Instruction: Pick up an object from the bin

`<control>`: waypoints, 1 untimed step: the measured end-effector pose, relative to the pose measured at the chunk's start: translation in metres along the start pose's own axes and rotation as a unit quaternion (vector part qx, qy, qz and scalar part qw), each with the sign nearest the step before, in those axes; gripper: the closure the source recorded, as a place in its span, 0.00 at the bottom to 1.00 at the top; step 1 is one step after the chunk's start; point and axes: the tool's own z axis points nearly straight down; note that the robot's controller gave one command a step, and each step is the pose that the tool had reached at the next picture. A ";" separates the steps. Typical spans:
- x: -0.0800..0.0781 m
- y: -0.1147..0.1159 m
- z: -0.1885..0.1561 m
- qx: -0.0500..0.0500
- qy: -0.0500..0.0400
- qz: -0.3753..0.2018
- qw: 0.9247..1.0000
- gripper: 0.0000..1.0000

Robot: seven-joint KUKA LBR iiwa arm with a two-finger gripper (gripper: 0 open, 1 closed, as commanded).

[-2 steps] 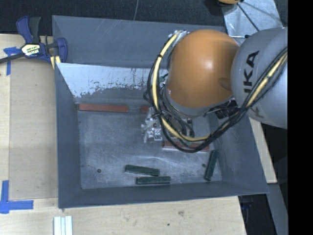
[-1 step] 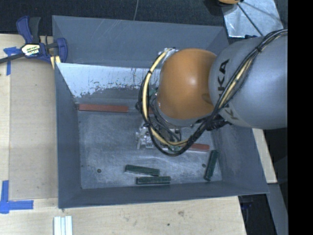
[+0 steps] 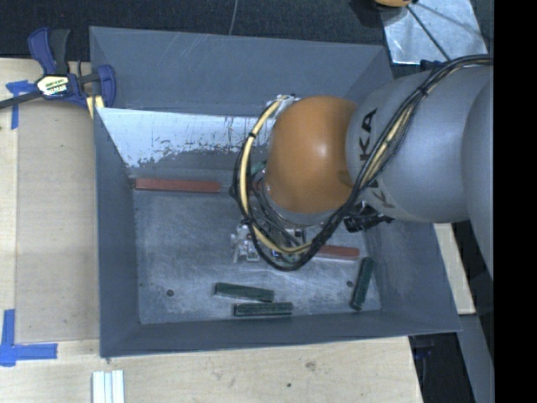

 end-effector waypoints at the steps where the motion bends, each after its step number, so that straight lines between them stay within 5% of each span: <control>1: -0.015 0.003 0.005 -0.001 -0.004 -0.027 1.000 1.00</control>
Offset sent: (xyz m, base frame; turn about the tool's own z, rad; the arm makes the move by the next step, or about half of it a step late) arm 0.0150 -0.0082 -0.0223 -0.1033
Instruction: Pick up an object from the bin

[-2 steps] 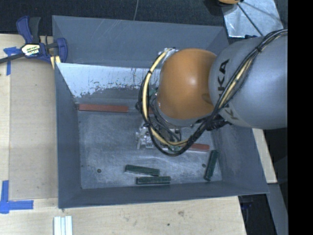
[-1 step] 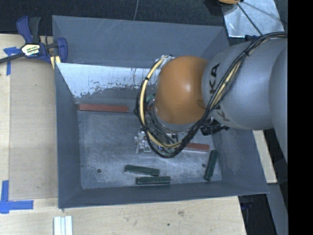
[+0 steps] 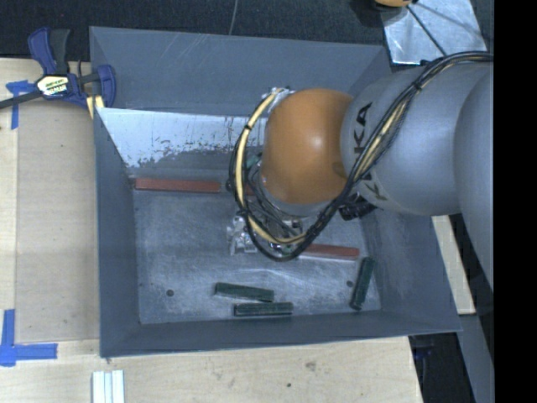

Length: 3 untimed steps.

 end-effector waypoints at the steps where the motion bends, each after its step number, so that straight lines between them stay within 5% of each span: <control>1: -0.001 -0.009 0.016 0.000 0.002 -0.025 1.000 1.00; 2: 0.014 -0.002 -0.026 0.001 0.006 -0.019 1.000 1.00; 3: 0.010 0.009 -0.079 0.000 0.001 -0.105 0.994 1.00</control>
Offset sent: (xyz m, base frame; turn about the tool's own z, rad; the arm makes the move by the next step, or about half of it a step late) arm -0.0365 0.0158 0.1177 -0.0172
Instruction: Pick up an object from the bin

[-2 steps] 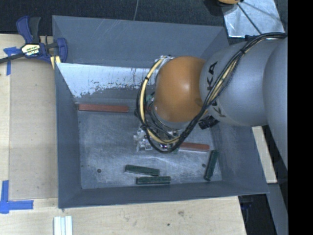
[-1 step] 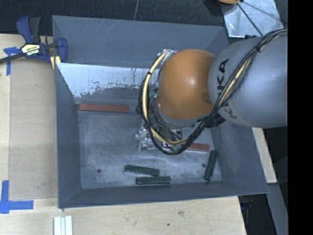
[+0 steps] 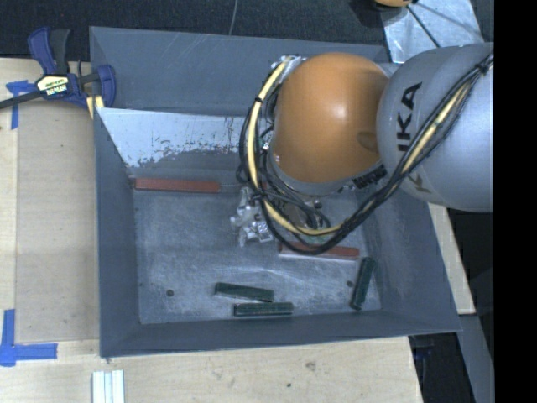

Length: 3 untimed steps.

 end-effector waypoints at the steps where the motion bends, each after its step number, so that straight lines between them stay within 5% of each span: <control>1: 0.023 -0.075 0.087 0.000 0.003 -0.012 1.000 0.00; 2: 0.021 -0.073 0.084 0.000 0.000 -0.014 1.000 0.00; 3: 0.032 -0.032 0.161 0.002 -0.005 -0.074 0.997 1.00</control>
Offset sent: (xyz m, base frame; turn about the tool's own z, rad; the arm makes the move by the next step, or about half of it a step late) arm 0.0000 0.0000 0.0000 0.0000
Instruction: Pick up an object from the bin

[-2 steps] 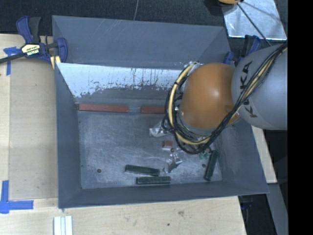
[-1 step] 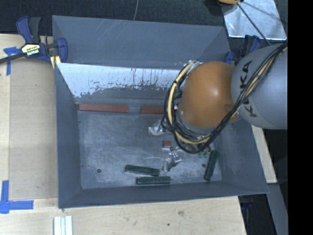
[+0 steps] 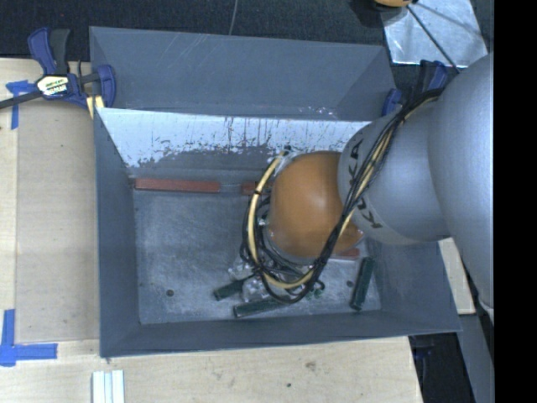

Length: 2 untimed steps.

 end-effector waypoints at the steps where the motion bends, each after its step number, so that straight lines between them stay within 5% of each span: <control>1: 0.000 0.000 0.000 0.000 0.000 0.000 1.000 1.00; 2: -0.016 0.001 -0.147 -0.002 0.003 -0.025 1.000 1.00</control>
Offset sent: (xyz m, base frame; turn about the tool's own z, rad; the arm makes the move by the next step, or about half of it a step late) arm 0.0116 0.0061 0.1465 -0.0520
